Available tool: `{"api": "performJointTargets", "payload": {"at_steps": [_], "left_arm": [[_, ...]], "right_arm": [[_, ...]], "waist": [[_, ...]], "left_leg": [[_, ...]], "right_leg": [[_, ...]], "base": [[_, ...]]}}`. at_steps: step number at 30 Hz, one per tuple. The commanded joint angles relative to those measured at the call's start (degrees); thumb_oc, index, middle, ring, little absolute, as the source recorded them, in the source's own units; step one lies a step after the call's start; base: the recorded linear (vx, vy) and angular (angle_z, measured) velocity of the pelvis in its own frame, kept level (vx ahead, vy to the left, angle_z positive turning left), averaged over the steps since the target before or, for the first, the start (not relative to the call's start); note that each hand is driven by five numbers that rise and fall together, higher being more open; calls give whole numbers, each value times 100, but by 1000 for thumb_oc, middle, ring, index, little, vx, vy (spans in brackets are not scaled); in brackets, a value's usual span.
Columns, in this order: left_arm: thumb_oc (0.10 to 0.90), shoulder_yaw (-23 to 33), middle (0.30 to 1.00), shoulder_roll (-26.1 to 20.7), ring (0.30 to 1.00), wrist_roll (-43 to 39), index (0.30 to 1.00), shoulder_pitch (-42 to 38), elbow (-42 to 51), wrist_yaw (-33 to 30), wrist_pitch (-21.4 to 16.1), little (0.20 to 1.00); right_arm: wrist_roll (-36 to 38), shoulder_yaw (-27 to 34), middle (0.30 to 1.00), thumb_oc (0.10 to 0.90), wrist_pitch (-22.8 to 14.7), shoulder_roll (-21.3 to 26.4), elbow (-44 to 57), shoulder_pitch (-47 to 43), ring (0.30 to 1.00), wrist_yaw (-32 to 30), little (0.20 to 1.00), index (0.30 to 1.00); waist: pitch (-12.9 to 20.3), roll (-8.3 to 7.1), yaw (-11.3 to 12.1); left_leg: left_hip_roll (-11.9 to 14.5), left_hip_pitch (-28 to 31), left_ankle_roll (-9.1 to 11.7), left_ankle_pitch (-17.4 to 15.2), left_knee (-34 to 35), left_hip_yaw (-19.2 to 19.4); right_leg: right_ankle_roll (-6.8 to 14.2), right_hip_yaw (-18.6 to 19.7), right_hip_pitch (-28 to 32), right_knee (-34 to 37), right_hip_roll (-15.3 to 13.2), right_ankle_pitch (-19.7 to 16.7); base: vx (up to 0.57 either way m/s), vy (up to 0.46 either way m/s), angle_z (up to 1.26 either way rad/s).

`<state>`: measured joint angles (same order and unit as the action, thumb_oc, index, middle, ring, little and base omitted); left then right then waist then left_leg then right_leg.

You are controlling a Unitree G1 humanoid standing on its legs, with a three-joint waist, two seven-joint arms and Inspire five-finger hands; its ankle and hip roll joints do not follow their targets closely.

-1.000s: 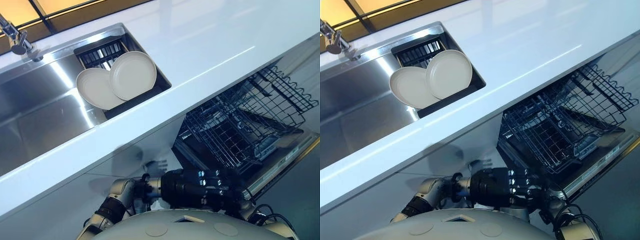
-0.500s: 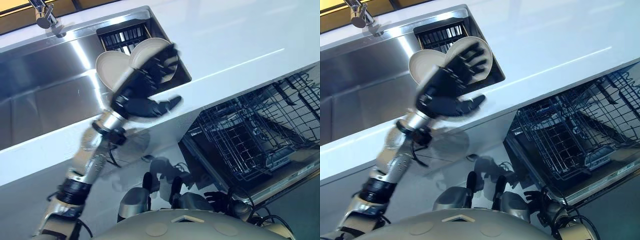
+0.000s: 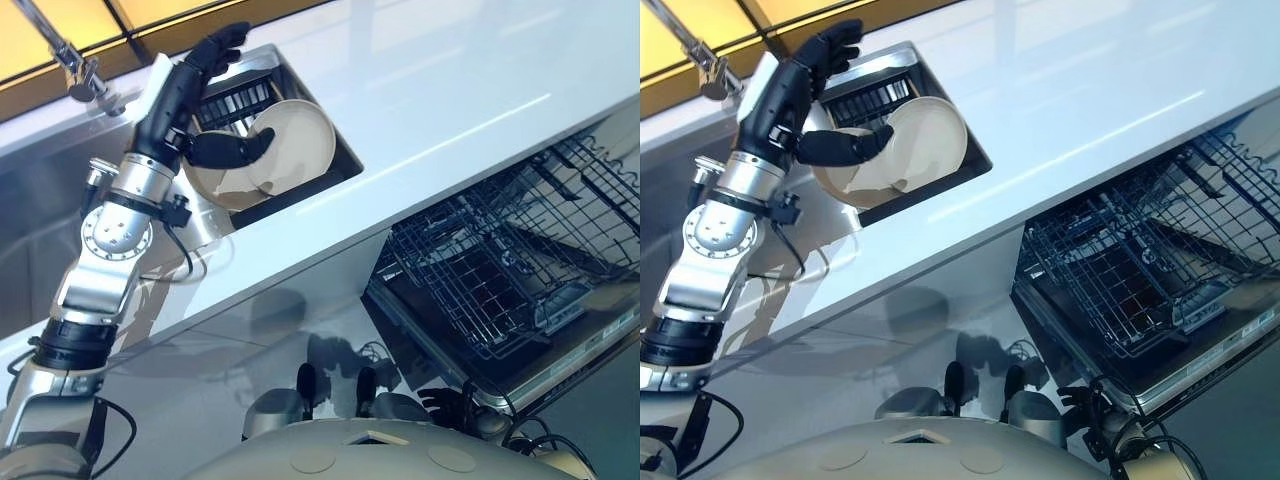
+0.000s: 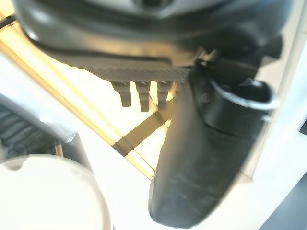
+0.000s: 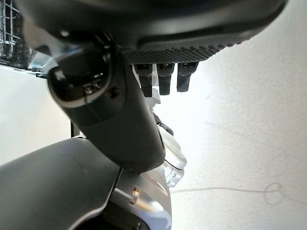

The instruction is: Pick up plates and place into dishwasher.

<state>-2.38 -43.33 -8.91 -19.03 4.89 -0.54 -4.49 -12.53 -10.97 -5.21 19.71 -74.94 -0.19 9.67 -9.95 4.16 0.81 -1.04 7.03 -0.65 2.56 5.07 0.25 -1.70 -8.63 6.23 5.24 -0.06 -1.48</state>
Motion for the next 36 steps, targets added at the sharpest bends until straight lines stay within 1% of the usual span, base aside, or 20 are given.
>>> {"api": "performJointTargets", "payload": {"at_steps": [1, 4, 7, 11, 15, 18, 22, 25, 32, 36], "left_arm": [[800, 220, 900, -311, 900, -324, 900, -930, -588, -320, -28, 900], [800, 209, 900, -435, 900, -666, 900, -1072, -1073, -127, 151, 900], [800, 197, 900, -491, 900, -903, 900, -1154, -1351, -110, 271, 900], [800, 217, 900, -609, 900, -973, 900, -1261, -1889, -1, 372, 900], [800, 212, 900, -739, 900, -921, 900, -1404, -2323, 16, 491, 900], [800, 222, 900, -823, 900, -895, 900, -1504, -2602, -111, 460, 900], [800, 205, 900, -872, 900, -1092, 900, -1760, -2963, -396, 369, 900], [800, 182, 900, -906, 900, -1180, 900, -1915, -3167, -480, 303, 900], [800, -1, 900, -865, 900, -1661, 900, -2323, -3294, -609, 249, 900], [800, -62, 900, -793, 900, -2074, 900, -2462, -3238, -471, 140, 900]], "right_arm": [[-113, 47, 900, 800, -10, 16, 138, 149, 900, 11, 900, 900], [-105, 89, 900, 800, 61, 33, 193, 213, 900, -62, 900, 900], [-118, 107, 900, 800, 91, 41, 213, 247, 900, -77, 900, 900], [-138, 164, 900, 800, 110, 56, 293, 335, 900, -161, 900, 900], [-148, 203, 900, 800, 74, 72, 484, 400, 900, -397, 900, 900], [-147, 189, 900, 800, 53, 102, 631, 409, 900, -416, 900, 900], [-102, 100, 900, 800, 21, 120, 736, 394, 900, -416, 900, 900], [-119, 57, 900, 800, 0, 125, 746, 408, 900, -432, 900, 900], [-11, -21, 900, 800, -33, 192, 785, 370, 900, -507, 900, 900], [15, -24, 900, 800, -61, 220, 769, 342, 900, -585, 900, 900]], "waist": [[527, 34, -157], [521, 50, -255], [505, 45, -298], [468, 21, -368], [383, -23, -433], [307, -76, -454], [219, -160, -458], [186, -214, -462], [47, -325, -446], [-25, -366, -431]], "left_leg": [[46, -181, 126, -470, -190, 297], [-36, -127, 12, -584, -284, 381], [-71, -93, -58, -650, -338, 440], [-138, -73, -161, -727, -374, 543], [-192, -110, -259, -787, -414, 645], [-231, -198, -322, -853, -533, 712], [-283, -329, -376, -919, -679, 770], [-304, -386, -402, -954, -741, 798], [-321, -603, -447, -1022, -934, 798], [-340, -694, -468, -1035, -1000, 779]], "right_leg": [[400, -78, -194, -756, -77, 888], [481, 64, -211, -793, -120, 843], [534, 150, -220, -816, -138, 817], [656, 282, -305, -875, -200, 745], [789, 401, -488, -1005, -262, 666], [852, 497, -635, -1082, -297, 606], [928, 594, -825, -1161, -339, 511], [978, 651, -905, -1179, -357, 426], [1050, 739, -1091, -1240, -374, 310], [1080, 778, -1167, -1275, -383, 257]], "base": [[109, 148, -24], [125, 156, -23], [90, 103, -21], [89, 136, -24], [53, 126, -15], [26, 115, -17], [29, 102, -17], [44, 69, -8], [15, 42, -6], [17, 43, -1]]}}
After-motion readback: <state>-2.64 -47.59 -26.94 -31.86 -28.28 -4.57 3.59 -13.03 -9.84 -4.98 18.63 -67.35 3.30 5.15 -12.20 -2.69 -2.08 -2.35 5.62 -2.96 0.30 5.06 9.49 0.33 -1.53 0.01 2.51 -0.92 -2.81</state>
